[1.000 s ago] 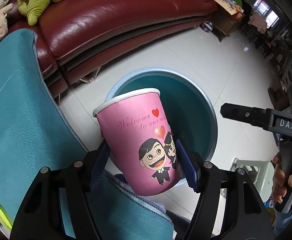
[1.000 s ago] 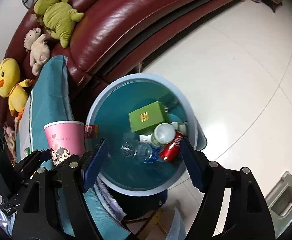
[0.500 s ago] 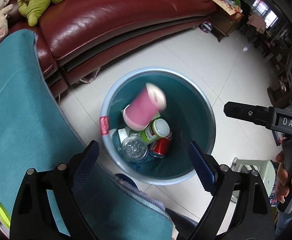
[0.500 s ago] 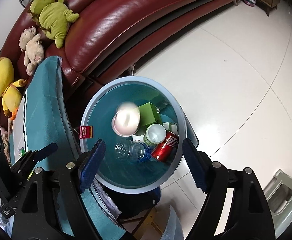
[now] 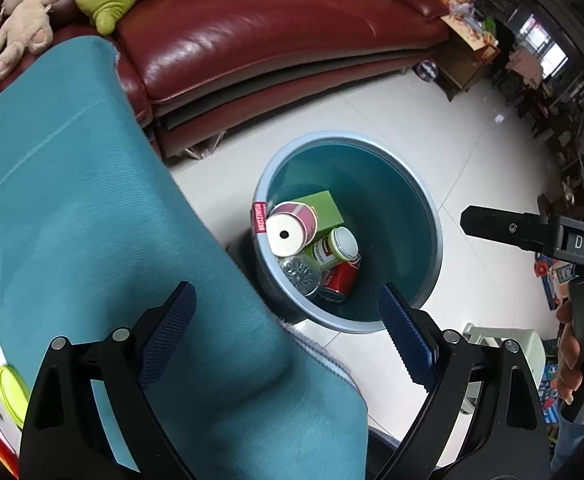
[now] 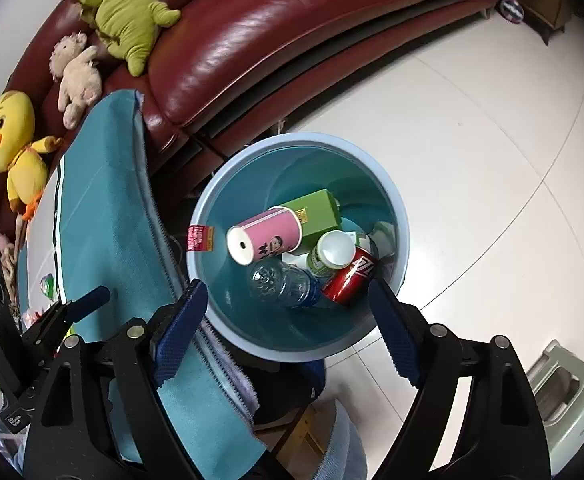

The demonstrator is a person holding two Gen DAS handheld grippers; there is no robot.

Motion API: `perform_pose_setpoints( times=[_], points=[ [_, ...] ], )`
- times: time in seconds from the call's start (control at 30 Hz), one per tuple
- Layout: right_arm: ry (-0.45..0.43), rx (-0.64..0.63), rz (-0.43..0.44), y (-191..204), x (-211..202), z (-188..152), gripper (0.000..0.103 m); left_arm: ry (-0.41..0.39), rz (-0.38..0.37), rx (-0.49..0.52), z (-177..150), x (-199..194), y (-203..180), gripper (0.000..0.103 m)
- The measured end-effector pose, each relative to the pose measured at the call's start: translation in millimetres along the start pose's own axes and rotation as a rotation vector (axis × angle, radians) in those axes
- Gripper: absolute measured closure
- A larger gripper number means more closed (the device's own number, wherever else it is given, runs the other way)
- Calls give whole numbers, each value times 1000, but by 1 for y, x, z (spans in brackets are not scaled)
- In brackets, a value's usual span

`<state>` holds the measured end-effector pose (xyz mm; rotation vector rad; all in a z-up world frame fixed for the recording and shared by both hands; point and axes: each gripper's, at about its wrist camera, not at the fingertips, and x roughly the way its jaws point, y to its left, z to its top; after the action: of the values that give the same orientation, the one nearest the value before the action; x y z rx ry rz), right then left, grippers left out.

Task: Collect trash
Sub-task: 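Return both tools to the table toward the snack packages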

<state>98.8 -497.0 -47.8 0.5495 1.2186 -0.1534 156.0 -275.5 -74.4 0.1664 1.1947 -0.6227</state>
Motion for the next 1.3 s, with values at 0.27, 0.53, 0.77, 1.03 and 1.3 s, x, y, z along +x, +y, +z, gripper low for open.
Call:
perform_pose_setpoints(
  times=[0.27, 0.53, 0.77, 1.03, 1.3],
  points=[
    [-7, -58, -10, 38, -12, -10, 21, -53, 11, -30, -19, -35, 26, 10],
    [30, -167, 11, 102, -4, -29, 21, -115, 70, -114, -62, -79, 80, 8],
    [63, -284, 37, 171, 8, -46, 21, -168, 146, -216, -107, -121, 144, 8],
    [113, -418, 63, 255, 24, -72, 21, -211, 236, -339, -162, -170, 215, 8],
    [159, -568, 96, 347, 41, -103, 21, -250, 317, -451, -212, -214, 281, 8]
  ],
)
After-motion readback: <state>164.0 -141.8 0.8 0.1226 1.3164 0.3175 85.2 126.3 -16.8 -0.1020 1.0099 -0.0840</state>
